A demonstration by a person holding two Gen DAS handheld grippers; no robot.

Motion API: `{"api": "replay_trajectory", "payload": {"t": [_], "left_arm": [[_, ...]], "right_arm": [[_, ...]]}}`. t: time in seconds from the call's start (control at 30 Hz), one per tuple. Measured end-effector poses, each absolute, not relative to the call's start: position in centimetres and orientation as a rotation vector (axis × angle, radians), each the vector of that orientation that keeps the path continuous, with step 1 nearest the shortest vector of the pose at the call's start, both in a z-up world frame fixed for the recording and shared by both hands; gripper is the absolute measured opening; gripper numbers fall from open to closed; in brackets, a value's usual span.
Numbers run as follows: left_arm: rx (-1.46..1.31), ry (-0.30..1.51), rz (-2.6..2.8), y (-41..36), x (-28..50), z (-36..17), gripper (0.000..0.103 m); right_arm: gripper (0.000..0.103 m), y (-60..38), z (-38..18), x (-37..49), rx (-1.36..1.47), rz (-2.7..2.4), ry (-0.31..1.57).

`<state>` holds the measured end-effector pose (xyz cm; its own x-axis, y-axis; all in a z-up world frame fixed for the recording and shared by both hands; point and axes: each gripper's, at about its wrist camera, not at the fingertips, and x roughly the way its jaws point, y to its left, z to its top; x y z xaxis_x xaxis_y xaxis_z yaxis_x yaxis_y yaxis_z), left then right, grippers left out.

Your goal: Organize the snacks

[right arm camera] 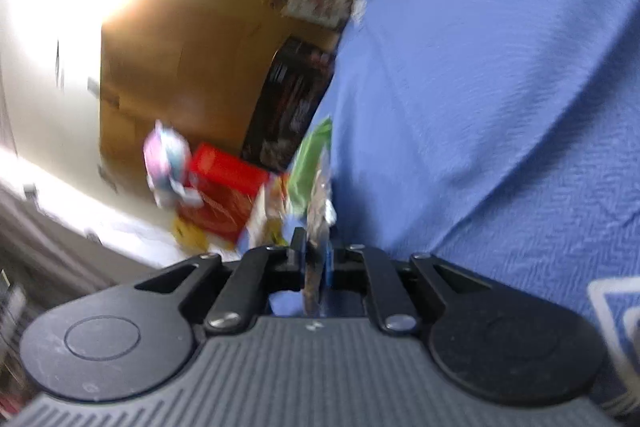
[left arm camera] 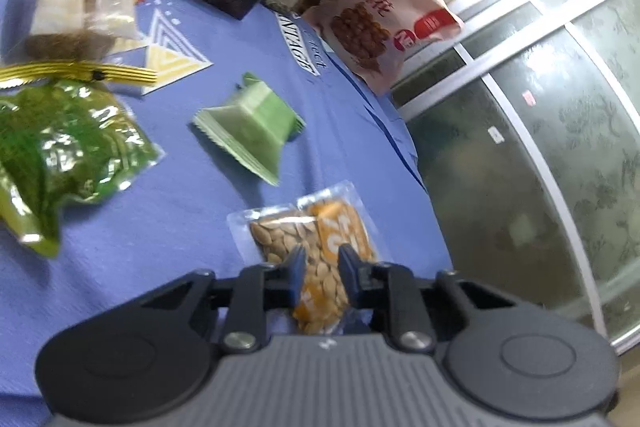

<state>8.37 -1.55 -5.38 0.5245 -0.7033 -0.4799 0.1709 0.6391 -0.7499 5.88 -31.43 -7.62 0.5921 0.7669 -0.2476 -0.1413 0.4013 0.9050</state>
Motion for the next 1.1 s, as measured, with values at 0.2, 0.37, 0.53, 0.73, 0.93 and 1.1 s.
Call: {"api": "replay_trajectory", "payload": {"t": [0.2, 0.37, 0.53, 0.73, 0.93, 1.1], "left_arm": [[-0.672, 0.866, -0.535, -0.9, 8.4, -5.5, 0.019], [-0.655, 0.858, -0.536, -0.3, 7.7, -5.2, 0.028], [-0.670, 0.869, -0.569, 0.1, 6.8, -4.8, 0.034], [-0.653, 0.906, -0.591, -1.1, 6.9, -5.8, 0.035], [-0.710, 0.915, -0.594, -0.3, 7.1, -6.1, 0.038], [-0.685, 0.894, -0.574, 0.4, 6.8, -5.2, 0.054]], "right_arm": [[0.040, -29.2, -5.2, 4.4, 0.599, 0.696, 0.713], [0.061, -30.9, -4.2, 3.1, 0.515, 0.641, 0.648], [0.062, -32.2, -4.7, 3.9, 0.562, 0.624, 0.658], [0.036, -29.6, -4.5, 5.4, 0.526, 0.693, 0.717], [0.014, -29.0, -6.5, 6.2, 0.722, 0.761, 0.758], [0.013, -32.4, -8.9, 7.1, 1.121, 0.824, 0.780]]}}
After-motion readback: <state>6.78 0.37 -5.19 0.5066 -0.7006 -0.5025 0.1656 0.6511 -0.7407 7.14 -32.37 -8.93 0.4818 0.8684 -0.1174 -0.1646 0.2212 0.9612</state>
